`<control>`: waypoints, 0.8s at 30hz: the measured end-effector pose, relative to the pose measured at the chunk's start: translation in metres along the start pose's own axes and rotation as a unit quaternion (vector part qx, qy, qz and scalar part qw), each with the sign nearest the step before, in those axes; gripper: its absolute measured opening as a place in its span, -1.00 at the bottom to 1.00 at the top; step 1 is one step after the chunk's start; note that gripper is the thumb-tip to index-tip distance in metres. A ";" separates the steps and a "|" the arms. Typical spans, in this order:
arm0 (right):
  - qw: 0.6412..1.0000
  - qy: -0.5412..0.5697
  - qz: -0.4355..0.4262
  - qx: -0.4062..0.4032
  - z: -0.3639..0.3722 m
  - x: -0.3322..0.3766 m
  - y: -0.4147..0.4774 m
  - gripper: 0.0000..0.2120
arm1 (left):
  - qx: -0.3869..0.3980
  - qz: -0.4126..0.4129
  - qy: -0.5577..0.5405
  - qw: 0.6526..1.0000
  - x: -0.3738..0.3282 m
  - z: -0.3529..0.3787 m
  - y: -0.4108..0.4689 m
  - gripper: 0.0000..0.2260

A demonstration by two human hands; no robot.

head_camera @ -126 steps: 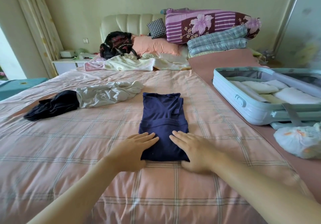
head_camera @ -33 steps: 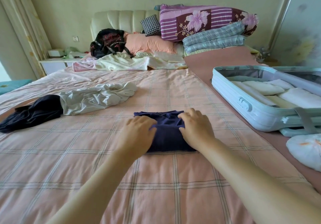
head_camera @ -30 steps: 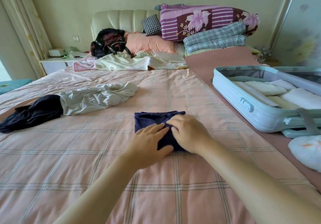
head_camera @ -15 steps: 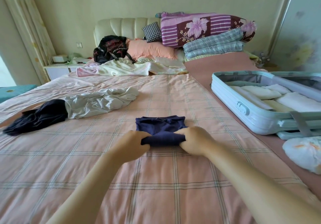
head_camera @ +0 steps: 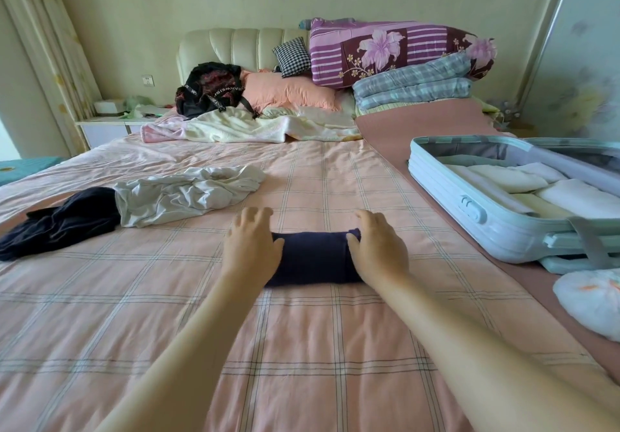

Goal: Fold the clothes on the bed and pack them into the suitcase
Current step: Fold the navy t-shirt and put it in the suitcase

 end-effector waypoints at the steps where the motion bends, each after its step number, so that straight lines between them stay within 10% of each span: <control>1: 0.998 -0.048 -0.027 -0.034 -0.001 0.009 0.003 -0.64 | -0.023 0.041 0.036 0.998 -0.018 0.002 0.001 -0.63; 6: 0.966 -0.082 -0.242 0.037 0.018 0.051 0.007 -0.60 | 0.045 0.170 0.070 0.982 -0.065 0.049 0.002 -0.48; 11: 0.960 0.044 -0.105 0.257 0.062 -0.005 0.008 -0.48 | 0.153 0.186 0.111 0.964 -0.030 0.076 -0.001 -0.17; 16: 0.994 0.016 -0.057 0.087 0.019 -0.032 0.013 -0.83 | 0.161 0.164 0.125 0.965 -0.019 0.072 -0.002 -0.02; 24: 0.982 -0.050 -0.179 0.027 -0.001 -0.009 -0.005 -0.63 | 0.120 0.238 0.110 0.957 -0.060 0.069 -0.016 -0.24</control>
Point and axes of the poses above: each hand's wrist, its own y-axis towards the middle knuckle, its own z-axis out of the palm, x = y × z, the point moved 10 cm from there along y, towards the middle knuckle, and after that the axes turned 14 degrees about x, right-handed, at the moved point
